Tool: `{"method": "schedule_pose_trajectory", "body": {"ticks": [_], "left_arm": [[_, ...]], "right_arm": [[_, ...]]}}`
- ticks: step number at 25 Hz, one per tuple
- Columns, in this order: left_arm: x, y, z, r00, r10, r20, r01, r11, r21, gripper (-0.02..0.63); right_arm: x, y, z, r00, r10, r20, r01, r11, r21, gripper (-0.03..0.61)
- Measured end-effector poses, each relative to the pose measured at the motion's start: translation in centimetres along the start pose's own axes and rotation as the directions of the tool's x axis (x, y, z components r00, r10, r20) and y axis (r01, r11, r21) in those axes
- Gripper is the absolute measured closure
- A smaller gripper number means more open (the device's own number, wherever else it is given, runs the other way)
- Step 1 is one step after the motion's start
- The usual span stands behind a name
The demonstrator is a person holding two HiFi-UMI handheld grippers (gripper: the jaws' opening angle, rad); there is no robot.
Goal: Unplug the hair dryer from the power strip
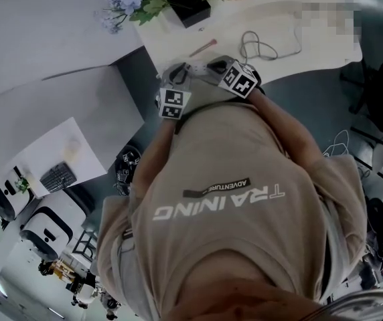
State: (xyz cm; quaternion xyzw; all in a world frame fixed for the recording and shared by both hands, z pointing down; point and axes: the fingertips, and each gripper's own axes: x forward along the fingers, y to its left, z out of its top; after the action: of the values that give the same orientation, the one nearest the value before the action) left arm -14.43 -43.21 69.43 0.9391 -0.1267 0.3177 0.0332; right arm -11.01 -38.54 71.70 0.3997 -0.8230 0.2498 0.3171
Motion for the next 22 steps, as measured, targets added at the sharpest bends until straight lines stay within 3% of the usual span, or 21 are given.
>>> {"method": "schedule_pose_trajectory", "body": {"ticks": [5, 13, 17, 22], "left_arm": [[-0.7, -0.2, 0.4, 1.000, 0.023, 0.006, -0.023, 1.000, -0.007, 0.552], [-2.7, -0.7, 3.9, 0.994, 0.067, 0.084, -0.067, 0.998, 0.003, 0.552], [-3.8, -1.1, 5.0, 0.989, 0.096, 0.113, -0.095, 0.995, -0.019, 0.552], [-5.4, -1.4, 6.3, 0.979, 0.142, 0.145, -0.136, 0.990, -0.048, 0.552]], "right_arm": [[-0.1, 0.2, -0.1, 1.000, 0.023, -0.001, -0.023, 1.000, -0.019, 0.574], [-0.2, 0.0, -0.2, 0.998, 0.057, -0.004, -0.057, 0.997, -0.045, 0.574], [-2.6, -0.2, 1.8, 0.993, 0.055, 0.106, -0.055, 0.999, -0.003, 0.574], [-8.9, -0.5, 5.7, 0.974, 0.036, 0.225, -0.031, 0.999, -0.029, 0.574]]}}
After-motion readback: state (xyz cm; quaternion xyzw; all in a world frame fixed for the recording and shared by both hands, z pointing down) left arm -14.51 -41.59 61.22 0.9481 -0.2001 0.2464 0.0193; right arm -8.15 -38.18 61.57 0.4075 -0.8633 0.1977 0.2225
